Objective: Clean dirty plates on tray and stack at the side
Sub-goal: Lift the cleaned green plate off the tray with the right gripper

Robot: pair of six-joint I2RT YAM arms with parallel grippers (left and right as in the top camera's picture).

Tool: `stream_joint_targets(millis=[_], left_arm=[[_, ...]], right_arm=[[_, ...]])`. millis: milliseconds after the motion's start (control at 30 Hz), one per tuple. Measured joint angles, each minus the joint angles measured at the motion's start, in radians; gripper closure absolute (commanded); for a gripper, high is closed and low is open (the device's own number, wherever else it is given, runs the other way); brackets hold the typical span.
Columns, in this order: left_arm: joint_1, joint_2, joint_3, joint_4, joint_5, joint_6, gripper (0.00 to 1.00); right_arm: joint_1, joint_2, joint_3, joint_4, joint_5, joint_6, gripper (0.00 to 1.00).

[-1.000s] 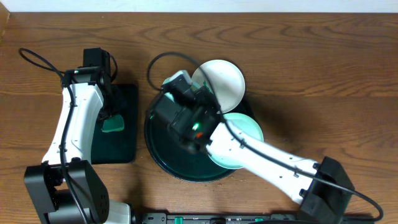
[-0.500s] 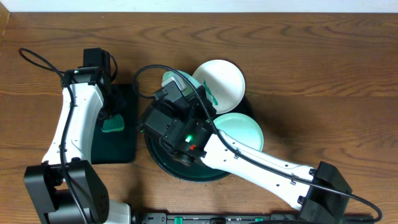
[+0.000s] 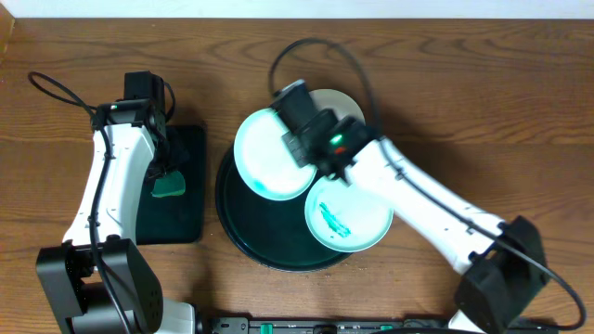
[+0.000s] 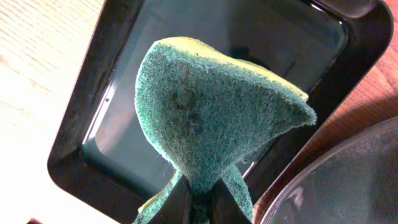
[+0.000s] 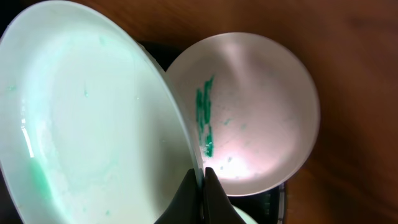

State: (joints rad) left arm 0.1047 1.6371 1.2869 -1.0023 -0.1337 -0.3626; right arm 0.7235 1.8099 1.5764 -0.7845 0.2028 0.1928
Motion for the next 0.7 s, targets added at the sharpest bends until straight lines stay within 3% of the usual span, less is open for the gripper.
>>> stream_joint_targets(millis=[300, 500, 700], left_arm=[[0.0, 0.0, 0.0, 0.0, 0.0, 0.0, 0.93], [0.0, 0.0, 0.0, 0.0, 0.0, 0.0, 0.93], [0.0, 0.0, 0.0, 0.0, 0.0, 0.0, 0.93]], right_arm=[[-0.422, -0.144, 0.0, -0.117, -0.367, 0.034, 0.99], [-0.737, -0.161, -0.003, -0.211, -0.421, 0.042, 0.99], [-0.943, -0.16, -0.1, -0.189, -0.407, 0.046, 0.99]])
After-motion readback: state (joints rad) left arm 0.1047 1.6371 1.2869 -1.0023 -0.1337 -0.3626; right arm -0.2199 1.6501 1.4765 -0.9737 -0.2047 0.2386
